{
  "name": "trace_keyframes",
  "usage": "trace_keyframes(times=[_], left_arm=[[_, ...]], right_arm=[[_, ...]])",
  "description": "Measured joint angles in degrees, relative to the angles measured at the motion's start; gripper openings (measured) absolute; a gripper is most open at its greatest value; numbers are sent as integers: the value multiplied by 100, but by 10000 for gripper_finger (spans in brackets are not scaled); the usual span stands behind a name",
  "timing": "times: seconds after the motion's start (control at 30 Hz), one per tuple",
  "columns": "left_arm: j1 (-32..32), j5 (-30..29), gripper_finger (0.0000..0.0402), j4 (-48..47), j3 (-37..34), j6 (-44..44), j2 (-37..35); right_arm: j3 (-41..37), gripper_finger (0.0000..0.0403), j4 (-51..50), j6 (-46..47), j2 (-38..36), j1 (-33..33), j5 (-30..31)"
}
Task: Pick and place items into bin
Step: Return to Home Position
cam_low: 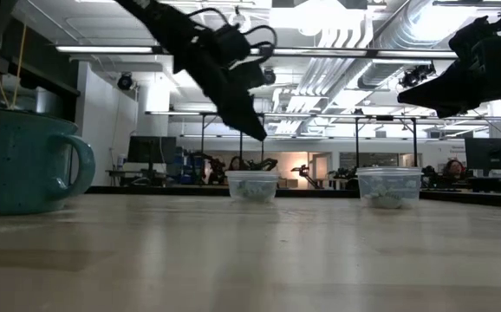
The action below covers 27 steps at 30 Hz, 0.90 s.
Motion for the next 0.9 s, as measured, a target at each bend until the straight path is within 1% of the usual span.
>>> trace_keyframes(times=[0.1,0.17,0.23,0.3,0.37,0.43,0.5,0.57,0.63,0.77,0.9], left_arm=[[23,55,175,1036,-1007,-297,-577],[4,92,163,2227,-1938,-446,-1053],[-107,120,150,3697,-2982,-703,-1421],[-233,168,137,4889,-3883,-743,-1779],[-309,184,127,5877,-4615,-935,-2241],[-376,109,118,6468,-5287,-1186,-2693],[-491,31,110,6634,-5873,-1281,-3159],[-632,-205,101,6775,-6307,-1336,-3758],[-733,-492,91,6726,-6691,-1382,-4403],[-976,-557,69,6113,-7182,-1456,-5734],[-1206,-1021,47,4843,-7291,-1424,-6952]], right_arm=[[0,28,-7,1,13,1,-21],[0,27,-5,-1,25,0,-25],[0,26,4,-5,35,2,-16],[0,26,12,-9,33,0,-8],[0,26,0,-18,34,0,-10],[0,26,-4,-19,39,1,-29],[0,25,-12,-55,44,2,-64],[0,25,-13,-164,44,2,-64],[0,26,-14,-292,44,2,-64],[0,24,-12,-366,44,0,-64],[-2,25,16,-412,44,0,-62]])
